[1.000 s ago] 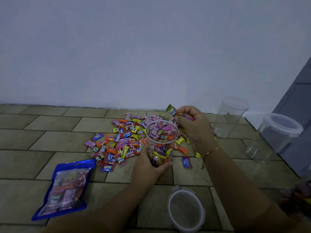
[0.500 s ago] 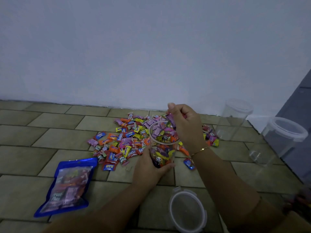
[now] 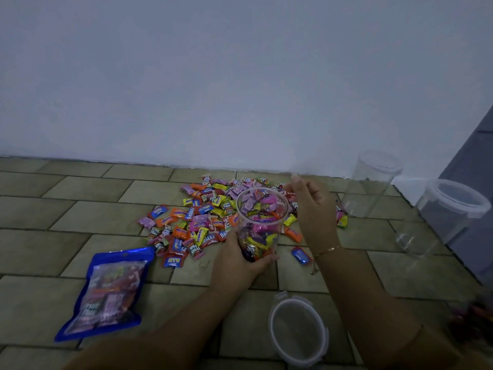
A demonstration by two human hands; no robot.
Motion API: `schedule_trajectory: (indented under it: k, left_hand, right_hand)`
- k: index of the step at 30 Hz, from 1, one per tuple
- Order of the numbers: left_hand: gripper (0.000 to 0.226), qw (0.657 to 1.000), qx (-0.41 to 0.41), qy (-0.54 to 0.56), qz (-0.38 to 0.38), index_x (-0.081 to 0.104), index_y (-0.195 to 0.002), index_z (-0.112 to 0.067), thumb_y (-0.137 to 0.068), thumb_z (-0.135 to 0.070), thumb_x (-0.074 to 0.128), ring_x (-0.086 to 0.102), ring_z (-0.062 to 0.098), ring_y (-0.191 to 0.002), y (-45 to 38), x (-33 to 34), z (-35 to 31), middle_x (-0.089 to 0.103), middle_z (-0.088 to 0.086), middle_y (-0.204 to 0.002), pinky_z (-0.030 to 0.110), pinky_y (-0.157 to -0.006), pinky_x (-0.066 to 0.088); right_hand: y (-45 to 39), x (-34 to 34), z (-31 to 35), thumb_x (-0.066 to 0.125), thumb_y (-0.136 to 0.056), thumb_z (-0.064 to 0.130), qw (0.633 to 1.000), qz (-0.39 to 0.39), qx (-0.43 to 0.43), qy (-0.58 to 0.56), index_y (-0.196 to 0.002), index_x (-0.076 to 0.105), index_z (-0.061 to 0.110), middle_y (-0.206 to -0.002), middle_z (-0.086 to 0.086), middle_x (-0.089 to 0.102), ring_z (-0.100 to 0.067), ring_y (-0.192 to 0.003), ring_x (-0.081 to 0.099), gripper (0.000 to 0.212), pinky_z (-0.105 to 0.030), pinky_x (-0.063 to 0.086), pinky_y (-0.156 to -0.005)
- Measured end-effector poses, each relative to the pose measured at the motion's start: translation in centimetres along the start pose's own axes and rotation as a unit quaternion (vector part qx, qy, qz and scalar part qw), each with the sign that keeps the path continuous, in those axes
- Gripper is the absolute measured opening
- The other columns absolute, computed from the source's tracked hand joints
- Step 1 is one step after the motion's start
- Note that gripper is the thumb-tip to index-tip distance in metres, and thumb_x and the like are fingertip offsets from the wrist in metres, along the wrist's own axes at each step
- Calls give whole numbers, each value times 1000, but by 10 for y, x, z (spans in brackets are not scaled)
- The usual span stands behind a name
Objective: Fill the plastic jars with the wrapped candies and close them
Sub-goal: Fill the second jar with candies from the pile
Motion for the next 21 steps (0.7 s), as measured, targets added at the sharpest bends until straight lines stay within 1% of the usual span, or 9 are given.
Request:
schedule_trajectory:
  k: [2,4,5,7,9,11,14,18,21]
  left_hand:
    - [96,1000,-4,4,1,33,-135,-27,-58,-57,80,48,-2,-104,0,0,1,47,-22,-115,2,-73,33]
    - [97,1000,-6,11,-4,34,-136,-28,-57,-59,80,48,-1,-105,-1,-3,2,48,-22,-116,5,-75,35]
    - [98,1000,-6,9,2,34,-136,-28,-56,-61,80,49,-1,-105,-1,2,2,49,-21,-117,7,-76,36]
    - [101,1000,-8,11,-3,34,-137,-28,-54,-63,79,50,0,-106,1,0,3,50,-21,-117,7,-77,36]
    - [101,1000,-11,14,-2,35,-136,-28,-51,-65,77,51,1,-105,1,2,3,51,-22,-115,7,-76,37]
    - [99,1000,-14,18,-3,37,-132,-30,-49,-67,76,54,2,-105,2,2,5,53,-22,-113,11,-77,40]
    - [99,1000,-16,21,0,39,-130,-29,-47,-67,75,55,3,-105,1,2,5,55,-21,-113,12,-78,41]
    - [92,999,-18,25,9,37,-127,-34,-49,-64,77,52,-1,-102,2,3,2,52,-25,-111,6,-74,38]
    - [82,1000,-14,16,8,33,-118,-42,-54,-59,81,51,-7,-97,1,2,2,50,-31,-105,3,-71,37]
  right_hand:
    - [2,-10,-21,52,-96,27,994,11,-26,105,-65,58,18,-58,8,48,1,-55,46,32,-15,36,-55]
    - [7,-10,-47,51,-92,40,966,57,-47,248,-72,59,27,-69,7,56,0,-70,52,25,-24,38,-64]
    - [12,-16,-67,52,-89,46,940,78,-32,332,-86,64,23,-84,2,62,-8,-85,56,26,-28,41,-73]
    - [25,-19,-101,55,-86,54,884,127,4,450,-120,57,16,-118,-5,56,-21,-115,47,51,-34,36,-94]
    - [37,-21,-121,54,-83,61,862,160,34,479,-137,41,16,-139,-8,43,-25,-131,34,72,-36,28,-107]
    - [42,-17,-132,48,-83,66,844,187,59,499,-145,27,19,-151,-8,28,-26,-141,20,81,-39,19,-114]
    - [36,-9,-137,42,-85,67,833,193,76,513,-148,18,20,-155,-8,18,-26,-144,12,82,-41,15,-115]
    - [25,5,-139,37,-86,67,834,197,67,511,-149,12,24,-157,-7,12,-28,-145,7,80,-44,13,-115]
    - [19,18,-145,28,-89,65,801,238,36,548,-148,16,37,-159,-2,8,-31,-145,4,66,-49,14,-114]
Point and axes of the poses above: each hand's wrist, its own y-axis away from the middle knuckle, its own x-axis out of the palm, z = x × y, the point moved 9 cm from there along -y, towards the middle knuckle
